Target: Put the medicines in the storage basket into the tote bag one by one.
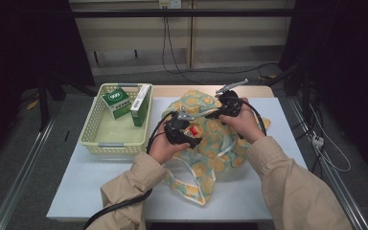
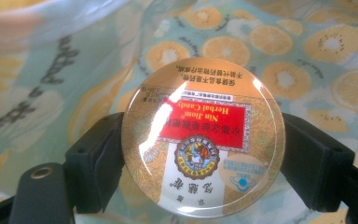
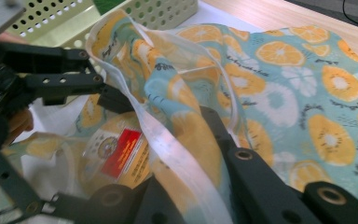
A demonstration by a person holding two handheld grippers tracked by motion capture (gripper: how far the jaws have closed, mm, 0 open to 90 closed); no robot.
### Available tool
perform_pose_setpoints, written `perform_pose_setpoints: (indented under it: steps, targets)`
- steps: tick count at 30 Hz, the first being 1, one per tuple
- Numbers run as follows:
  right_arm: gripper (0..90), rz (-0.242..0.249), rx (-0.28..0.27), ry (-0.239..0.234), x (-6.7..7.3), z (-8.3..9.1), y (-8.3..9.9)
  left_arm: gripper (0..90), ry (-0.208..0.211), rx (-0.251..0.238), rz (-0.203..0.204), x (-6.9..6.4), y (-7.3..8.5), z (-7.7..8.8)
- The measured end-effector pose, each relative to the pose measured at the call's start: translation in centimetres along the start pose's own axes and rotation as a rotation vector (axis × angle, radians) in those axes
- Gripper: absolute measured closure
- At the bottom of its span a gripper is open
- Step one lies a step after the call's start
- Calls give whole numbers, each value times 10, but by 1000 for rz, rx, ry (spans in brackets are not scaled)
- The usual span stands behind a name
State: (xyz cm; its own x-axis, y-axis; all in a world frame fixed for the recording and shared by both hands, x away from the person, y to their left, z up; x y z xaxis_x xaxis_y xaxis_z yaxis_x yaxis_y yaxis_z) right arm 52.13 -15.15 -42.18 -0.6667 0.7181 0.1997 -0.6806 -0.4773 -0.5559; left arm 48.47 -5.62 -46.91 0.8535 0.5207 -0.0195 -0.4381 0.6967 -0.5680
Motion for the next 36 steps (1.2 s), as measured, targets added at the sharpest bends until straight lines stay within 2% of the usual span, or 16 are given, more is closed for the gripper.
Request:
perform_pose_setpoints:
  steps: [2, 7, 8, 11, 13, 16, 17, 18, 21, 23, 25, 28, 31, 33, 36]
  targets:
    - [900, -14, -1, 2, -6, -2, 1, 205, 13, -7, 2, -1, -5, -4]
    - [900, -47, -6, -11, -18, -10, 2, 205, 7, 19, -2, 2, -14, -23]
    - [900, -50, -5, -14, -19, -11, 3, 205, 10, 22, 10, 3, -16, -29]
    - [900, -54, -7, -18, -22, -15, 4, 205, 0, 38, 18, 11, -22, -44]
    - [900, -61, -7, -23, -24, -16, 4, 204, -16, 8, 44, 21, -33, -53]
    - [900, -70, -10, -23, -28, -15, 5, 199, -52, -31, 24, 32, -48, -61]
    - [900, -73, -11, -21, -30, -14, 6, 181, -55, -19, 41, 32, -49, -64]
    - [900, -77, -9, -16, -31, -13, 7, 144, -48, -8, 36, 30, -50, -64]
    - [900, -91, -16, -11, -37, -9, 11, 143, -28, 13, 2, 19, -47, -57]
    - [900, -98, -13, -6, -40, -8, 14, 142, -12, 19, -7, 13, -44, -49]
    - [900, -106, -16, -5, -41, -7, 17, 140, -5, 16, 1, 10, -40, -39]
    - [900, -102, -11, -2, -37, -7, 20, 133, 0, 18, -3, 6, -31, -23]
    - [900, -88, -8, -3, -30, -8, 22, 128, 21, -5, 5, -1, -26, -7]
    - [900, -82, -3, -4, -26, -10, 23, 126, 31, 1, -12, -4, -20, 4]
    - [900, -74, 4, -3, -23, -12, 25, 120, 43, -2, -11, -7, -12, 19]
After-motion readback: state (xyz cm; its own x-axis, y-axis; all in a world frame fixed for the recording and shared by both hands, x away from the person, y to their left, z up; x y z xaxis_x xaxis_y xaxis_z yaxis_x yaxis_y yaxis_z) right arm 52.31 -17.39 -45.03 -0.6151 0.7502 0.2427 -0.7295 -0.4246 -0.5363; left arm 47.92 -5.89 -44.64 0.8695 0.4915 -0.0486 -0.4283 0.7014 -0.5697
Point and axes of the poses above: each handheld gripper's, and its own axes: z roughly backward along the jaws, y roughly out of its underside, x roughly to its left, the point moved 9 cm from there along -z, roughly forward along the jaws, and after that the axes turned 13 degrees about x, right-handed, at the moved point
